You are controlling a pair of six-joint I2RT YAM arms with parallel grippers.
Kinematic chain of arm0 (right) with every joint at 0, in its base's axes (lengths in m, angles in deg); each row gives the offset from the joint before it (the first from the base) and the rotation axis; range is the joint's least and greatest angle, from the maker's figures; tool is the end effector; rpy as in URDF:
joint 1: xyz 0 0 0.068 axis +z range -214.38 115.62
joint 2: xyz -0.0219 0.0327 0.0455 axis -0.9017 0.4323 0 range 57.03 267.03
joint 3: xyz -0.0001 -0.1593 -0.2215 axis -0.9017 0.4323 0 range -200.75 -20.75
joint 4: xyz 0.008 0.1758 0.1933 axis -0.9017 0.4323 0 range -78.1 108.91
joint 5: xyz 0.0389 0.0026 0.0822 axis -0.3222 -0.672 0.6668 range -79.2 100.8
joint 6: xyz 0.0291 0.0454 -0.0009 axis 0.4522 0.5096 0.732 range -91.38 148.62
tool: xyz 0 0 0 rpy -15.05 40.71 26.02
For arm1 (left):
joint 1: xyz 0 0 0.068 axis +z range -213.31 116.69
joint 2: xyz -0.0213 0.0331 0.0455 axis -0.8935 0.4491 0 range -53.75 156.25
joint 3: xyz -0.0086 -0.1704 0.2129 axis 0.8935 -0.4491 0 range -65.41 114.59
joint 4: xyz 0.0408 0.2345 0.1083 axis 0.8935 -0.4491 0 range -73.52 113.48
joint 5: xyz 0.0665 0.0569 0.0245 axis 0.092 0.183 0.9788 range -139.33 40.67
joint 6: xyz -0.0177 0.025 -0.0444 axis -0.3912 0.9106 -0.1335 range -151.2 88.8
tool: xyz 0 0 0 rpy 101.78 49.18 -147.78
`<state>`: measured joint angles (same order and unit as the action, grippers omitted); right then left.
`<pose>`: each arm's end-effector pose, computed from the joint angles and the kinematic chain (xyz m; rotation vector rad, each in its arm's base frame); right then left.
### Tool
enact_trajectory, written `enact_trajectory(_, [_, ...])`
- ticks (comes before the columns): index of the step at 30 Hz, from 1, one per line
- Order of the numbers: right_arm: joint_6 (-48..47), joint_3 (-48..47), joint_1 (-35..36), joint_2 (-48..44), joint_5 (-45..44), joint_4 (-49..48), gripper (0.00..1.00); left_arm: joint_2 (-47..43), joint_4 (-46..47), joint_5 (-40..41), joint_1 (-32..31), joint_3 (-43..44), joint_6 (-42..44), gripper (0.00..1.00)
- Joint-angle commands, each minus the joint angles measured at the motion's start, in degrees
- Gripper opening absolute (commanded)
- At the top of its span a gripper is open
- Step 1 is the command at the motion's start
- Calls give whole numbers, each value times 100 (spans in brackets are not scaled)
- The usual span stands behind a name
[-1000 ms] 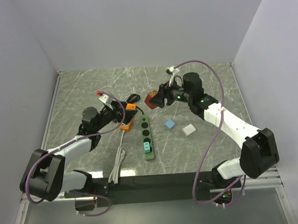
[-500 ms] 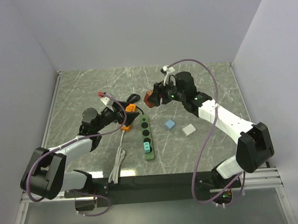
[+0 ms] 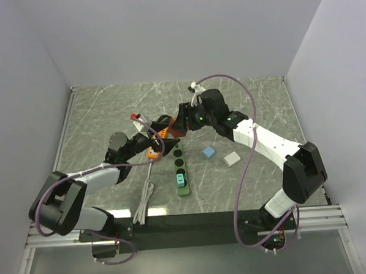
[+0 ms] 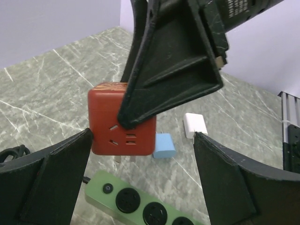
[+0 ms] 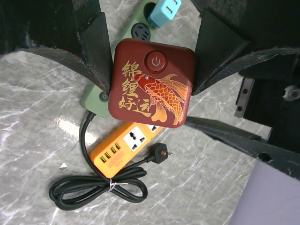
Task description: Insert the plug
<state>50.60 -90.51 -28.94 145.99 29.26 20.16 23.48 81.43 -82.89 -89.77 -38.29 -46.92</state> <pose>0.2883 0.2191 0.3039 -0.4629 2.1111 0.9341 0.2308 -0.1367 0.2356 0.6374 1.4020 -1.0102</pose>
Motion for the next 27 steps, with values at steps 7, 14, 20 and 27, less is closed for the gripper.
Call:
enact_trajectory(7, [342,-82,59,-275,825,-447,0,617,744,-19,-44,452,-10,96])
enact_trajectory(14, [351,-73,86,-292,975,-465,0,741,761,78,-44,558,-1,82])
enact_trajectory(20, [334,-135,77,-266,1046,-465,0,1030,858,-484,-44,681,-27,17])
enact_trajectory(27, [18,-389,-151,-502,923,-333,91,1250,1113,-1941,79,769,-114,0])
